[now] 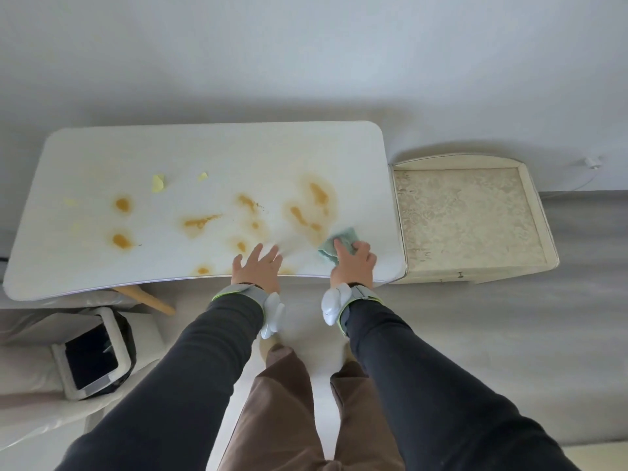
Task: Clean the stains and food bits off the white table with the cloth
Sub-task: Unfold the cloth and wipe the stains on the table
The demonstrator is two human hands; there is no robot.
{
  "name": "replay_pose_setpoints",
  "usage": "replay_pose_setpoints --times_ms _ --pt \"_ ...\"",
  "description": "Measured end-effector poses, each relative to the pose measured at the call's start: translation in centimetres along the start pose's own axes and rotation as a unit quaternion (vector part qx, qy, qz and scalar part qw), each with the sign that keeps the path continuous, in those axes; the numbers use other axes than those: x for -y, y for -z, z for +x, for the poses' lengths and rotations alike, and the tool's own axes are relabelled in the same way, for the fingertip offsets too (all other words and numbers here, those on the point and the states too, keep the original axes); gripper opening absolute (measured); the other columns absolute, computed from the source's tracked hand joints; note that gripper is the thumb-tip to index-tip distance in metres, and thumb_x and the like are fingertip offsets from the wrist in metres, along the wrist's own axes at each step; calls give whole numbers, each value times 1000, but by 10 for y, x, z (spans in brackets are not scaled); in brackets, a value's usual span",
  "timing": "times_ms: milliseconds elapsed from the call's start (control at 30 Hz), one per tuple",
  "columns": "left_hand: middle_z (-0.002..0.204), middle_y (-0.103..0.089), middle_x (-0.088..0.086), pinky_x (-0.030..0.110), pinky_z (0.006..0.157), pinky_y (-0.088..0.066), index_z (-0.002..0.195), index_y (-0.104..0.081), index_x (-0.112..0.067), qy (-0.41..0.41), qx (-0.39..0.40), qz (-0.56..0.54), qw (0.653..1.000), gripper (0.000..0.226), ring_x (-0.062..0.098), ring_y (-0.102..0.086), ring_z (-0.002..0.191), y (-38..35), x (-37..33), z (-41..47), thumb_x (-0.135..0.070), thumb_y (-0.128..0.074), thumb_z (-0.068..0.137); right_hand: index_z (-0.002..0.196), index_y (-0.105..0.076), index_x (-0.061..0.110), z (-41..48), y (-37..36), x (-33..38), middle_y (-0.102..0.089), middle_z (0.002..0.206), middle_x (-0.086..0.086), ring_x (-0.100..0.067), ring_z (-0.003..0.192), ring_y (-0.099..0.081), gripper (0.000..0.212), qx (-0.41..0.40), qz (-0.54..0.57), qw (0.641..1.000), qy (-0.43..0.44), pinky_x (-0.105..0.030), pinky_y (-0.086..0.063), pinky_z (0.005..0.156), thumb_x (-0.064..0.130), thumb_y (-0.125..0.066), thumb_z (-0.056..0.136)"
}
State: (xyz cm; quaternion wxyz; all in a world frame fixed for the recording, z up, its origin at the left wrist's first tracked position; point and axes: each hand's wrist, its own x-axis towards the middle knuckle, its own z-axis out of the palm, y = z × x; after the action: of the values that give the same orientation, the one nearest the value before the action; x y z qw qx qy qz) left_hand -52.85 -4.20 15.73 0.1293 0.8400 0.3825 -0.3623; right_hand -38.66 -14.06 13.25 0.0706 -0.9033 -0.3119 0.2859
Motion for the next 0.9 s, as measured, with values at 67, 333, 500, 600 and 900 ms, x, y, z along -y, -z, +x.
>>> replay_pose_setpoints --times_ms 67,333,500,600,900 --pt "160 8 -15 45 119 -4 151 -8 -29 -6 7 14 1000 66 14 9 149 4 2 0 -20 -38 94 138 -39 34 -2 -7 11 -26 142 -8 -31 124 -30 67 25 -30 993 109 -36 -43 97 -2 -45 82" --pt "160 7 -14 47 120 0 152 -8 -28 -51 -8 61 997 64 16 13 148 4 14 -3 -23 -35 94 134 -45 24 30 25 -19 -40 123 -14 -33 110 -44 50 -11 -115 987 111 -38 -46 88 6 -48 88" --pt "160 7 -13 48 120 1 152 -7 -28 -83 -25 94 992 64 19 14 148 1 24 2 -23 -32 93 141 -33 24 33 18 -7 -32 135 -16 -36 116 -43 50 -58 23 984 -166 -37 -39 96 15 -46 94" --pt "160 7 -13 48 120 1 152 -7 -28 -89 -27 101 990 63 19 14 148 0 27 5 -23 -31 94 142 -34 30 22 -2 15 -35 130 -14 -35 114 -42 56 -55 9 997 -54 -37 -41 94 8 -47 92" --pt "160 14 -8 39 121 -9 150 -16 -26 -20 -114 -61 991 58 12 10 148 -4 44 9 -18 -35 96 135 -42 35 28 7 14 -43 118 -5 -27 109 -44 55 -36 -185 962 198 -36 -35 90 9 -49 87"
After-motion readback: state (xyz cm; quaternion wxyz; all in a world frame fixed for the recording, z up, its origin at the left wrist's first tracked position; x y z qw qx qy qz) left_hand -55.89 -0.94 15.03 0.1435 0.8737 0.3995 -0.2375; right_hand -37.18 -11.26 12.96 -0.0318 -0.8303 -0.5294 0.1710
